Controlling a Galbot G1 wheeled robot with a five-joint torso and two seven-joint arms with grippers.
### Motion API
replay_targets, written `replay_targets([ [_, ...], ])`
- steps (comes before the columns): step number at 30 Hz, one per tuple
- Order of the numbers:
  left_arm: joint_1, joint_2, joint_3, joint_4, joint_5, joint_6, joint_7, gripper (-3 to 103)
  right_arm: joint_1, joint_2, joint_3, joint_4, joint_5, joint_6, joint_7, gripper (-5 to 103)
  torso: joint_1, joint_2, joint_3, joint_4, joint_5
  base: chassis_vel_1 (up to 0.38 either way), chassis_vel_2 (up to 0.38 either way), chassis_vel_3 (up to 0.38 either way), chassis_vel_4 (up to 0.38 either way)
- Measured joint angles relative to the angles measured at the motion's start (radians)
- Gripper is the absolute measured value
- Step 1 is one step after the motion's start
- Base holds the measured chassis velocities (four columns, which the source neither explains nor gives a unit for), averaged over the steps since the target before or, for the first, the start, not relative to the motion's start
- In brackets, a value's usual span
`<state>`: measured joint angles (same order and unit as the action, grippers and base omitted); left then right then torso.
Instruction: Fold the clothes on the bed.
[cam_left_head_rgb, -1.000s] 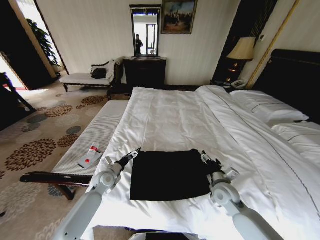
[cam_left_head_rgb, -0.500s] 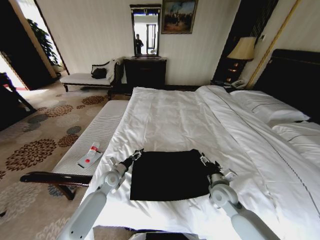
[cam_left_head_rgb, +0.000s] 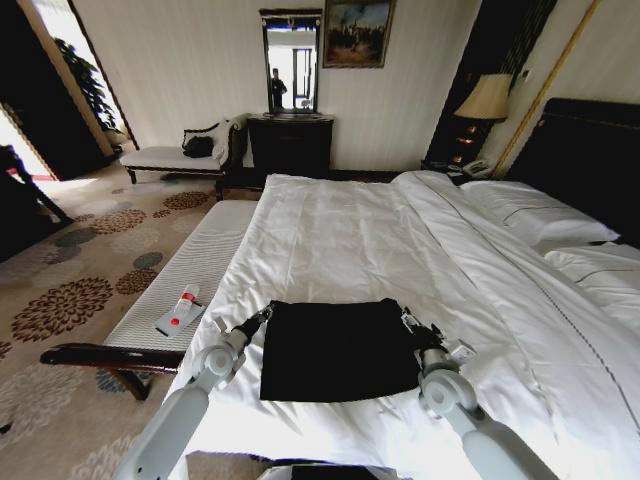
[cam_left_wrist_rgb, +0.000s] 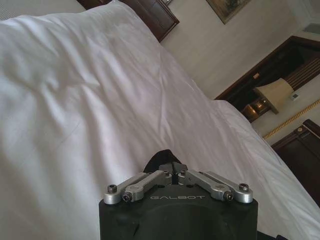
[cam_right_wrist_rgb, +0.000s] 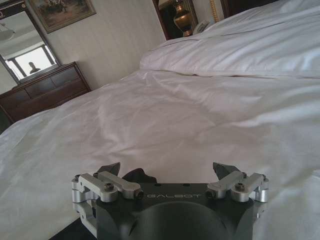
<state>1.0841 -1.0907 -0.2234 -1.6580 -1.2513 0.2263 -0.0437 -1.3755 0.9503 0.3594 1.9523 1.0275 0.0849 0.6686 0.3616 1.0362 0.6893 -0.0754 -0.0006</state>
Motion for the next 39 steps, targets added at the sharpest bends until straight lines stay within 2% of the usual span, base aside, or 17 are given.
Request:
replay_targets([
  [8, 0.005, -0.005, -0.005, 0.002, 0.001, -0.002, 0.004, 0, -0.013, -0.004, 0.013, 0.005, -0.002, -0.002, 0.004, 100, 0.000, 0.000, 0.000, -0.0004, 0.0000, 0.000, 0.000, 0.000, 0.000],
  [16, 0.050, 0.003, -0.073, 0.008, -0.007, -0.010, 0.015, 0, -0.011, -0.003, 0.013, 0.007, -0.002, -0.001, 0.004, 100, 0.000, 0.000, 0.000, -0.0002, 0.0000, 0.000, 0.000, 0.000, 0.000],
  [23, 0.061, -0.005, -0.044, 0.000, 0.039, -0.023, 0.007, -1, 0.005, 0.002, -0.004, -0.004, -0.005, -0.002, 0.004, 100, 0.000, 0.000, 0.000, 0.0000, 0.0000, 0.000, 0.000, 0.000, 0.000],
  [25, 0.063, -0.011, -0.040, -0.006, 0.046, -0.022, 0.002, 10, 0.005, 0.002, -0.005, -0.005, -0.006, -0.002, 0.004, 100, 0.000, 0.000, 0.000, -0.0002, 0.0001, 0.000, 0.000, 0.000, 0.000],
  [27, 0.065, -0.013, -0.040, -0.009, 0.048, -0.021, 0.002, 10, 0.004, 0.002, -0.004, -0.005, -0.006, -0.002, 0.004, 100, 0.000, 0.000, 0.000, -0.0003, 0.0001, 0.000, 0.000, 0.000, 0.000],
  [28, 0.069, -0.014, -0.043, -0.013, 0.051, -0.017, 0.002, 15, 0.002, 0.002, -0.002, -0.005, -0.006, -0.002, 0.004, 100, 0.000, 0.000, 0.000, -0.0003, 0.0001, 0.000, 0.000, 0.000, 0.000],
  [29, 0.076, -0.015, -0.055, -0.016, 0.054, -0.014, 0.007, 26, -0.003, 0.000, 0.004, -0.005, -0.006, -0.002, 0.004, 100, 0.000, 0.000, 0.000, -0.0002, 0.0001, 0.000, 0.000, 0.000, 0.000],
  [31, 0.082, -0.016, -0.069, -0.018, 0.054, -0.012, 0.017, 26, -0.006, -0.001, 0.009, -0.005, -0.006, -0.001, 0.003, 100, 0.000, 0.000, 0.000, -0.0001, 0.0001, 0.000, 0.000, 0.000, 0.000],
  [35, 0.082, -0.016, -0.108, -0.014, 0.029, -0.012, 0.048, 48, -0.006, -0.004, 0.014, -0.005, -0.004, 0.001, 0.002, 100, 0.000, 0.000, 0.000, 0.0000, 0.0002, 0.000, 0.000, 0.000, 0.000],
  [38, 0.068, -0.014, -0.106, -0.002, 0.019, -0.013, 0.052, 53, 0.003, -0.004, 0.008, -0.006, -0.002, 0.001, 0.002, 100, 0.000, 0.000, 0.000, -0.0002, 0.0001, 0.000, 0.000, 0.000, 0.000],
  [39, 0.061, -0.013, -0.097, 0.005, 0.018, -0.014, 0.054, 58, 0.009, -0.004, 0.004, -0.008, -0.001, 0.001, 0.002, 100, 0.000, 0.000, 0.000, -0.0001, 0.0003, 0.000, 0.000, 0.000, 0.000],
])
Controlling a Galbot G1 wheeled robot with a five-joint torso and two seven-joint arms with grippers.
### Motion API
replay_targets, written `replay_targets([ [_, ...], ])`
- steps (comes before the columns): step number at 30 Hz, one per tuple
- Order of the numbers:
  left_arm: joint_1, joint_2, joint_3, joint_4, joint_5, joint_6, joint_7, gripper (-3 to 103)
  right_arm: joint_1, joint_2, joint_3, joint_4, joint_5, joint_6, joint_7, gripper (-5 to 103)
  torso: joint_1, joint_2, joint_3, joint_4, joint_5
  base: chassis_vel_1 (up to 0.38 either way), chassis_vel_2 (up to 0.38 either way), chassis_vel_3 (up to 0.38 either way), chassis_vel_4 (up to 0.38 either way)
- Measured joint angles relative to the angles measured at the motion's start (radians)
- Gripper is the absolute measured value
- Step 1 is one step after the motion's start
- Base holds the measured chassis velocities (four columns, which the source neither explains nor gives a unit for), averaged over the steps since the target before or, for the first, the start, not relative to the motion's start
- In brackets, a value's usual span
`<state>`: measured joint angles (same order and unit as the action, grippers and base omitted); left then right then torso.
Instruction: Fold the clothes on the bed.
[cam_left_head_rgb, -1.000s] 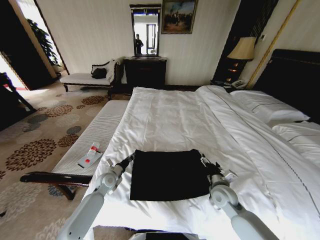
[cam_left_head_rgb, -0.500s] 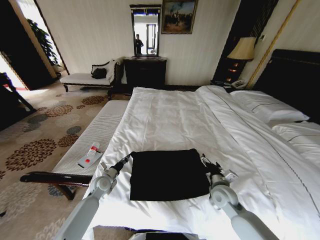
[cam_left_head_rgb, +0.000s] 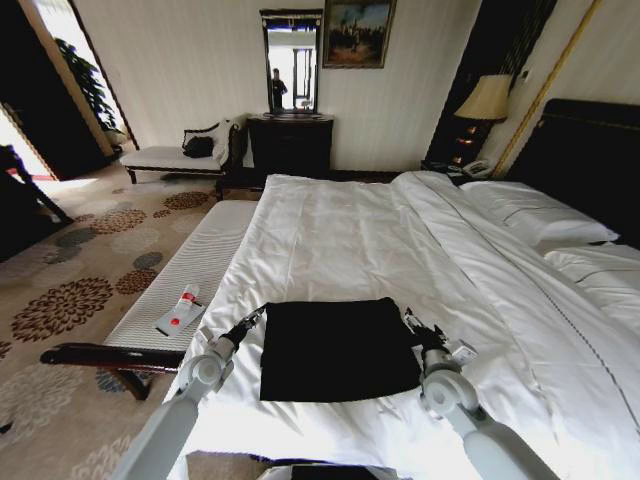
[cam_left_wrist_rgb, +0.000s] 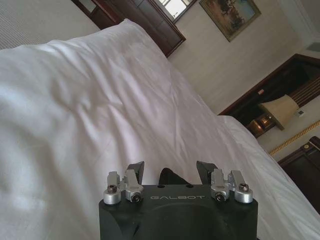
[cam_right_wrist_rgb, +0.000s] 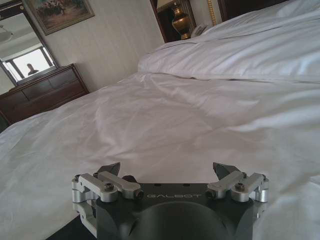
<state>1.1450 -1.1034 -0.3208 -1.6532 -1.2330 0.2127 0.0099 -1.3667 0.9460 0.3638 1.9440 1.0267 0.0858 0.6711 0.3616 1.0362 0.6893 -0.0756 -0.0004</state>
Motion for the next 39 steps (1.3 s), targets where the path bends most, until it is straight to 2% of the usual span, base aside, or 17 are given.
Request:
replay_targets([
  [1, -0.009, 0.001, 0.016, 0.009, 0.000, 0.000, 0.001, 64, 0.007, 0.000, -0.004, -0.002, 0.001, 0.000, 0.000, 100, 0.000, 0.000, 0.000, 0.0001, -0.0001, 0.000, 0.000, 0.000, 0.000],
  [2, -0.009, 0.001, 0.016, 0.009, 0.000, 0.000, 0.001, 64, 0.007, 0.000, -0.004, -0.002, 0.001, 0.000, 0.000, 100, 0.000, 0.000, 0.000, 0.0001, -0.0001, 0.000, 0.000, 0.000, 0.000],
  [5, -0.039, -0.002, 0.062, 0.040, 0.008, -0.003, 0.002, 81, 0.019, 0.000, -0.012, -0.006, 0.004, -0.003, 0.003, 100, 0.000, 0.000, 0.000, 0.0000, -0.0002, 0.000, 0.000, 0.000, 0.000],
  [7, -0.050, -0.006, 0.077, 0.051, 0.011, -0.005, 0.002, 81, 0.021, -0.001, -0.013, -0.006, 0.005, -0.004, 0.004, 100, 0.000, 0.000, 0.000, 0.0000, -0.0002, 0.000, 0.000, 0.000, 0.000],
  [10, -0.073, -0.017, 0.106, 0.075, 0.021, -0.011, 0.003, 98, 0.022, -0.005, -0.011, -0.006, 0.009, -0.005, 0.006, 100, 0.000, 0.000, 0.000, -0.0001, -0.0001, 0.000, 0.000, 0.000, 0.000],
  [13, -0.082, -0.024, 0.119, 0.085, 0.029, -0.015, 0.007, 96, 0.022, -0.008, -0.008, -0.007, 0.011, -0.005, 0.007, 100, 0.000, 0.000, 0.000, 0.0000, -0.0001, 0.000, 0.000, 0.000, 0.000],
  [16, -0.094, -0.036, 0.137, 0.097, 0.042, -0.021, 0.015, 80, 0.031, -0.013, -0.006, -0.014, 0.017, -0.006, 0.008, 100, 0.000, 0.000, 0.000, -0.0001, -0.0001, 0.000, 0.000, 0.000, 0.000],
  [17, -0.094, -0.036, 0.137, 0.097, 0.042, -0.021, 0.015, 80, 0.031, -0.013, -0.006, -0.014, 0.017, -0.006, 0.008, 100, 0.000, 0.000, 0.000, -0.0001, -0.0001, 0.000, 0.000, 0.000, 0.000],
  [21, -0.106, -0.043, 0.146, 0.107, 0.045, -0.026, 0.020, 58, 0.075, -0.015, -0.019, -0.036, 0.034, -0.015, 0.014, 100, 0.000, 0.000, 0.000, 0.0000, -0.0001, 0.000, 0.000, 0.000, 0.000],
  [24, -0.108, -0.043, 0.146, 0.110, 0.045, -0.028, 0.021, 53, 0.102, -0.015, -0.029, -0.056, 0.043, -0.023, 0.019, 100, 0.000, 0.000, 0.000, 0.0001, 0.0000, 0.000, 0.000, 0.000, 0.000],
  [27, -0.108, -0.043, 0.139, 0.112, 0.045, -0.032, 0.024, 36, 0.143, -0.017, -0.045, -0.086, 0.055, -0.033, 0.020, 100, 0.000, 0.000, 0.000, 0.0000, -0.0001, 0.000, 0.000, 0.000, 0.000],
  [28, -0.108, -0.043, 0.139, 0.112, 0.045, -0.032, 0.024, 36, 0.143, -0.017, -0.045, -0.086, 0.055, -0.033, 0.020, 100, 0.000, 0.000, 0.000, 0.0000, -0.0001, 0.000, 0.000, 0.000, 0.000],
  [29, -0.108, -0.043, 0.136, 0.114, 0.044, -0.034, 0.024, 30, 0.163, -0.019, -0.051, -0.102, 0.062, -0.037, 0.018, 100, 0.000, 0.000, 0.000, -0.0001, 0.0000, 0.000, 0.000, 0.000, 0.000],
  [30, -0.109, -0.043, 0.134, 0.115, 0.044, -0.035, 0.025, 30, 0.187, -0.021, -0.058, -0.122, 0.069, -0.041, 0.008, 100, 0.000, 0.000, 0.000, 0.0000, -0.0001, 0.000, 0.000, 0.000, 0.000],
  [35, -0.118, -0.041, 0.129, 0.118, 0.039, -0.038, 0.025, 15, 0.291, -0.034, -0.102, -0.248, 0.131, -0.051, -0.070, 100, 0.000, 0.000, 0.000, 0.0001, -0.0002, 0.000, 0.000, 0.000, 0.000],
  [37, -0.124, -0.039, 0.126, 0.118, 0.035, -0.038, 0.025, 4, 0.340, -0.037, -0.132, -0.312, 0.184, -0.065, -0.113, 100, 0.000, 0.000, 0.000, 0.0000, -0.0002, 0.000, 0.000, 0.000, 0.000],
  [39, -0.126, -0.038, 0.125, 0.118, 0.034, -0.038, 0.025, 2, 0.356, -0.037, -0.142, -0.336, 0.201, -0.075, -0.134, 100, 0.000, 0.000, 0.000, -0.0001, -0.0001, 0.000, 0.000, 0.000, 0.000],
])
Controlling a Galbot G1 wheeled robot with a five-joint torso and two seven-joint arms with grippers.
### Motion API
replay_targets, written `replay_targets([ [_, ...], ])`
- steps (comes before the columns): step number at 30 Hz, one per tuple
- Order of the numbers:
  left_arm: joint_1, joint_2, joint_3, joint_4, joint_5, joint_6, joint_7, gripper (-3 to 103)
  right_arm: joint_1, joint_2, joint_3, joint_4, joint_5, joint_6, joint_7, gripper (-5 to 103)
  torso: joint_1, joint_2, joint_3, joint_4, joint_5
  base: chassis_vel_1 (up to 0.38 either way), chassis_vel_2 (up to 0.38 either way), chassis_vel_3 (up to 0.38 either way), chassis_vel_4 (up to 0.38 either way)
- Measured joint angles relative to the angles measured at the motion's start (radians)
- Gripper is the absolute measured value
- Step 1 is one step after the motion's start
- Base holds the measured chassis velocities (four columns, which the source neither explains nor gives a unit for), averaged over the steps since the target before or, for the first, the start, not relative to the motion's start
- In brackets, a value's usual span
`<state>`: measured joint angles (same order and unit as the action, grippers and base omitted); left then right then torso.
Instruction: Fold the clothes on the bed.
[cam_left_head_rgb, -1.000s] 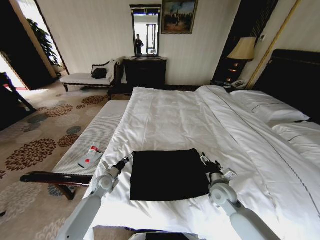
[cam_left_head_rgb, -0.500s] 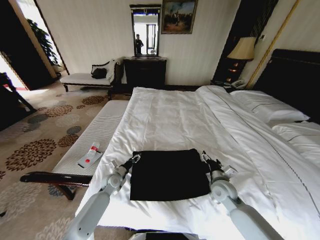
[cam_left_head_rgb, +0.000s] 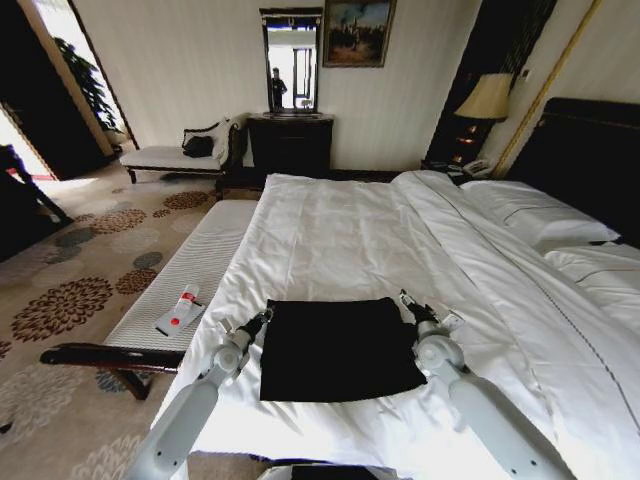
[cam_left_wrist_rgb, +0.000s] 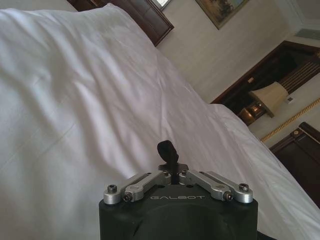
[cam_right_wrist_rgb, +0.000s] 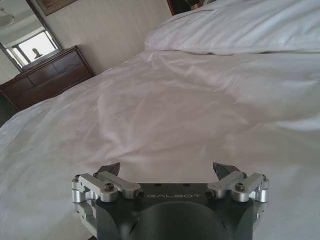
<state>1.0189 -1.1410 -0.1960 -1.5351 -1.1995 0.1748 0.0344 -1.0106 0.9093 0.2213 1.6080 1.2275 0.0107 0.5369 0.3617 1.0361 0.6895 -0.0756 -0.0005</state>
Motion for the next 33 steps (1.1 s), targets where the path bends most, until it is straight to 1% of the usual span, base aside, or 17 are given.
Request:
replay_targets([
  [3, -0.007, 0.007, -0.010, 0.002, -0.010, 0.000, -0.002, 2, 0.043, 0.006, -0.033, -0.072, 0.028, -0.024, -0.064, 100, 0.000, 0.000, 0.000, 0.0000, -0.0002, 0.000, 0.000, 0.000, 0.000],
  [7, -0.010, 0.012, -0.024, 0.004, -0.020, 0.000, -0.003, 2, 0.066, 0.018, -0.061, -0.113, 0.036, -0.036, -0.097, 100, 0.000, 0.000, 0.000, -0.0001, -0.0002, 0.000, 0.000, 0.000, 0.000],
  [10, -0.010, 0.016, -0.033, 0.005, -0.024, 0.000, -0.004, 2, 0.073, 0.024, -0.075, -0.122, 0.037, -0.040, -0.118, 100, 0.000, 0.000, 0.000, 0.0000, -0.0001, 0.000, 0.000, 0.000, 0.000],
  [14, -0.016, 0.023, -0.041, 0.017, -0.025, -0.002, -0.004, 2, 0.080, 0.026, -0.094, -0.119, 0.062, -0.048, -0.187, 100, 0.000, 0.000, 0.000, 0.0000, -0.0002, 0.000, 0.000, 0.000, 0.000],
  [16, -0.018, 0.024, -0.041, 0.020, -0.025, -0.002, -0.004, 2, 0.084, 0.027, -0.098, -0.122, 0.066, -0.048, -0.199, 100, 0.000, 0.000, 0.000, 0.0000, -0.0002, 0.000, 0.000, 0.000, 0.000],
  [17, -0.020, 0.024, -0.041, 0.022, -0.025, -0.002, -0.005, 2, 0.089, 0.028, -0.102, -0.128, 0.075, -0.048, -0.214, 103, 0.000, 0.000, 0.000, 0.0001, -0.0002, 0.000, 0.000, 0.000, 0.000],
  [18, -0.023, 0.024, -0.040, 0.024, -0.025, -0.002, -0.005, 2, 0.095, 0.029, -0.105, -0.133, 0.087, -0.049, -0.227, 103, 0.000, 0.000, 0.000, 0.0002, -0.0002, 0.000, 0.000, 0.000, 0.000],
  [20, -0.029, 0.022, -0.038, 0.028, -0.023, -0.002, -0.005, 2, 0.103, 0.031, -0.107, -0.141, 0.112, -0.054, -0.254, 97, 0.000, 0.000, 0.000, 0.0002, -0.0002, 0.000, 0.000, 0.000, 0.000],
  [21, -0.029, 0.022, -0.038, 0.028, -0.023, -0.002, -0.005, 2, 0.103, 0.031, -0.107, -0.141, 0.112, -0.054, -0.254, 97, 0.000, 0.000, 0.000, 0.0002, -0.0002, 0.000, 0.000, 0.000, 0.000],
  [23, -0.034, 0.021, -0.037, 0.032, -0.021, -0.002, -0.006, 2, 0.103, 0.032, -0.108, -0.144, 0.124, -0.055, -0.289, 89, 0.000, 0.000, 0.000, 0.0000, -0.0001, 0.000, 0.000, 0.000, 0.000],
  [24, -0.036, 0.021, -0.037, 0.033, -0.021, -0.002, -0.006, 2, 0.101, 0.031, -0.107, -0.145, 0.127, -0.055, -0.308, 89, 0.000, 0.000, 0.000, 0.0001, -0.0001, 0.000, 0.000, 0.000, 0.000],
  [26, -0.036, 0.023, -0.037, 0.034, -0.020, -0.003, -0.006, 2, 0.091, 0.030, -0.104, -0.149, 0.135, -0.054, -0.363, 78, 0.000, 0.000, 0.000, 0.0000, -0.0001, 0.000, 0.000, 0.000, 0.000],
  [27, -0.036, 0.023, -0.037, 0.034, -0.020, -0.003, -0.006, 2, 0.091, 0.030, -0.104, -0.149, 0.135, -0.054, -0.363, 78, 0.000, 0.000, 0.000, 0.0000, -0.0001, 0.000, 0.000, 0.000, 0.000],
  [30, -0.036, 0.028, -0.039, 0.034, -0.016, -0.003, -0.006, 2, 0.076, 0.029, -0.095, -0.151, 0.146, -0.061, -0.427, 61, 0.000, 0.000, 0.000, 0.0000, -0.0001, 0.000, 0.000, 0.000, 0.000],
  [31, -0.035, 0.028, -0.040, 0.034, -0.013, -0.003, -0.006, 2, 0.074, 0.029, -0.093, -0.153, 0.147, -0.068, -0.436, 61, 0.000, 0.000, 0.000, 0.0000, -0.0001, 0.000, 0.000, 0.000, 0.000],
  [32, -0.034, 0.028, -0.041, 0.034, -0.012, -0.003, -0.006, 2, 0.074, 0.030, -0.093, -0.158, 0.147, -0.072, -0.442, 56, 0.000, 0.000, 0.000, 0.0000, -0.0001, 0.000, 0.000, 0.000, 0.000],
  [33, -0.034, 0.028, -0.041, 0.034, -0.012, -0.003, -0.006, 2, 0.074, 0.030, -0.093, -0.158, 0.147, -0.072, -0.442, 56, 0.000, 0.000, 0.000, 0.0000, -0.0001, 0.000, 0.000, 0.000, 0.000],
])
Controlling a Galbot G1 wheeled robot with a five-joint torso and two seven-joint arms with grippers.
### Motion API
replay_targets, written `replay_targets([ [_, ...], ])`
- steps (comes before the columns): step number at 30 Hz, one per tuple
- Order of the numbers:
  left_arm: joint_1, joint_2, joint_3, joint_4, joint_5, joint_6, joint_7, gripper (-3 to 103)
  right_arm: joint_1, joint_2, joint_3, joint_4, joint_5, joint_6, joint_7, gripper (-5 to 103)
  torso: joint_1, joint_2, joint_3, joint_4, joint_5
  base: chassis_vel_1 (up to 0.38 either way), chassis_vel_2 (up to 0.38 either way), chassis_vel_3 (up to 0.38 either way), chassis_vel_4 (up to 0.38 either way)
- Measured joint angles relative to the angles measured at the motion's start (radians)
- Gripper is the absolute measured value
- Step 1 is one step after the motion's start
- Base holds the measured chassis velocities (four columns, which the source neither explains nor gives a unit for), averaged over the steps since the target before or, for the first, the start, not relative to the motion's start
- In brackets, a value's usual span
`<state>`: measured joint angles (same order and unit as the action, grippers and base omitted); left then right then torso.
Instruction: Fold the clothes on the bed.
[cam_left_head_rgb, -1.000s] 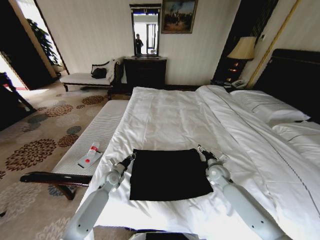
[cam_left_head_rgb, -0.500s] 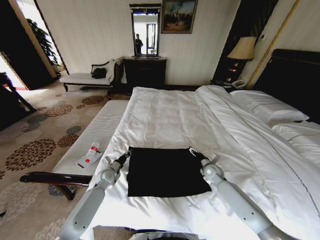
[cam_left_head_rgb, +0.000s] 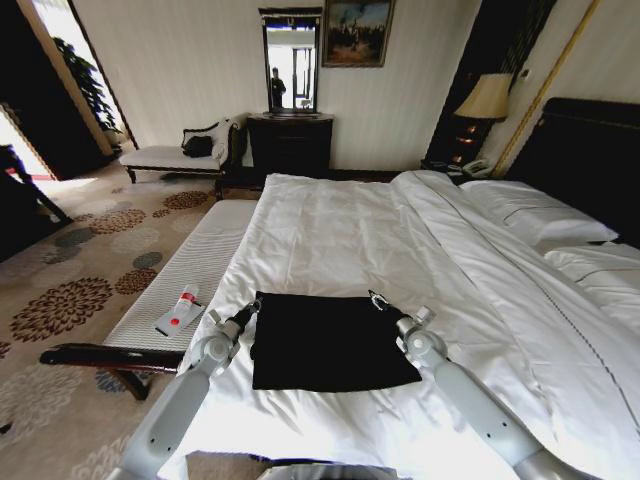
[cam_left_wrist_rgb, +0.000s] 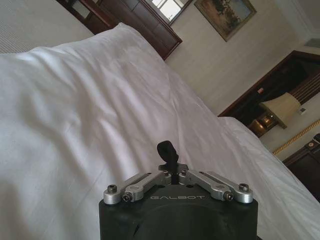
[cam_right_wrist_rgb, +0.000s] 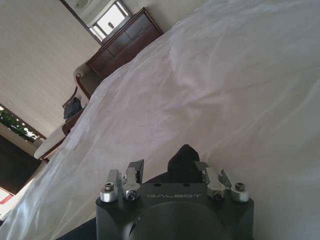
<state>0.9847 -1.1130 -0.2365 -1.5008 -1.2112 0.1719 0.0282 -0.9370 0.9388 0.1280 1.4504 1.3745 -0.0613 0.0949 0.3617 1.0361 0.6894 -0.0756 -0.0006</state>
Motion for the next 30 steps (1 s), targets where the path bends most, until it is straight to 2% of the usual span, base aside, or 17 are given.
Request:
replay_targets([
  [3, 0.005, 0.000, -0.002, -0.004, 0.002, -0.001, 0.000, 2, 0.003, 0.004, -0.005, -0.023, -0.011, -0.003, -0.008, 40, 0.000, 0.000, 0.000, 0.0000, 0.0000, 0.000, 0.000, 0.000, 0.000],
  [5, 0.007, -0.001, -0.003, -0.005, 0.003, -0.001, 0.000, 2, 0.006, 0.006, -0.007, -0.030, -0.015, -0.003, -0.009, 40, 0.000, 0.000, 0.000, 0.0001, 0.0000, 0.000, 0.000, 0.000, 0.000],
  [9, 0.013, -0.003, -0.007, -0.010, 0.004, -0.003, 0.000, 2, 0.015, 0.014, -0.011, -0.061, -0.027, 0.002, -0.028, 18, 0.000, 0.000, 0.000, 0.0001, 0.0000, 0.000, 0.000, 0.000, 0.000],
  [12, 0.016, -0.003, -0.010, -0.012, 0.005, -0.004, 0.000, 2, 0.020, 0.016, -0.011, -0.071, -0.028, 0.011, -0.042, 13, 0.000, 0.000, 0.000, 0.0001, 0.0000, 0.000, 0.000, 0.000, 0.000],
  [15, 0.015, -0.002, -0.013, -0.013, 0.005, -0.005, 0.000, 2, 0.026, 0.018, -0.012, -0.078, -0.028, 0.030, -0.064, 1, 0.000, 0.000, 0.000, 0.0000, 0.0000, 0.000, 0.000, 0.000, 0.000],
  [23, 0.004, 0.000, -0.019, -0.014, -0.001, -0.014, 0.003, 2, 0.044, 0.032, -0.010, -0.092, -0.022, 0.100, -0.117, 0, 0.000, 0.000, 0.000, 0.0001, 0.0001, 0.000, 0.000, 0.000, 0.000],
  [30, 0.015, -0.001, -0.062, -0.085, -0.072, -0.024, 0.012, 2, 0.028, 0.051, 0.062, -0.022, 0.010, 0.189, -0.154, 0, 0.000, 0.000, 0.000, 0.0002, 0.0001, 0.000, 0.000, 0.000, 0.000],
])
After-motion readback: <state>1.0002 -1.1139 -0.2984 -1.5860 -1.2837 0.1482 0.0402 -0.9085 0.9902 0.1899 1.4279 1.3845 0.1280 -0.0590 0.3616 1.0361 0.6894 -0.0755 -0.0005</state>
